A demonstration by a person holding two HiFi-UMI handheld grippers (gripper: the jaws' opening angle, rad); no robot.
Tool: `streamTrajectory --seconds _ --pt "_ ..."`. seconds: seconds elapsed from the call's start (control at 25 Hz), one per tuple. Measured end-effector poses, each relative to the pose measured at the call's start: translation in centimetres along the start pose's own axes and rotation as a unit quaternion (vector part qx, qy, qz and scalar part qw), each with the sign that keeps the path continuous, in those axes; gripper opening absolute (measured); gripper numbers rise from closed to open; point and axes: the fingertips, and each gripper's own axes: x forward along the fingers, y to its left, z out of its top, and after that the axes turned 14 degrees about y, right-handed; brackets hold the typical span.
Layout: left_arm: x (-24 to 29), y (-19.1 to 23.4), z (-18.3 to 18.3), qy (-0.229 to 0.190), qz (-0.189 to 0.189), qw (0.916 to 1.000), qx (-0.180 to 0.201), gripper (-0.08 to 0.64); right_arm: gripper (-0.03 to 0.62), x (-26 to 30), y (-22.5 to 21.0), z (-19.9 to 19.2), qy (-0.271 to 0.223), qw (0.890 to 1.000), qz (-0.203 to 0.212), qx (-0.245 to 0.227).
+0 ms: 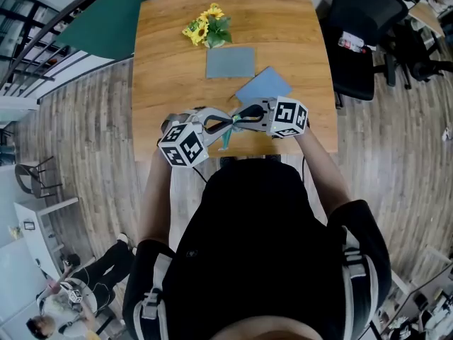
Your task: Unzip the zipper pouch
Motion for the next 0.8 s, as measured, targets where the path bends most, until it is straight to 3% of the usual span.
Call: streamTrajectory --seconds 0.44,0.8 --pt "0.1 0.5 -0.8 0.026 -0.01 0.9991 0.03 0.002 0.034 -0.6 -1.7 0.1 -0.047 0.998 0.01 0.05" --pt "0.1 1.5 -1.0 0.021 -0.003 0.9995 0.022 0.003 0.032 -0.9 -2.8 0.4 -0.081 0.994 0.003 0.07"
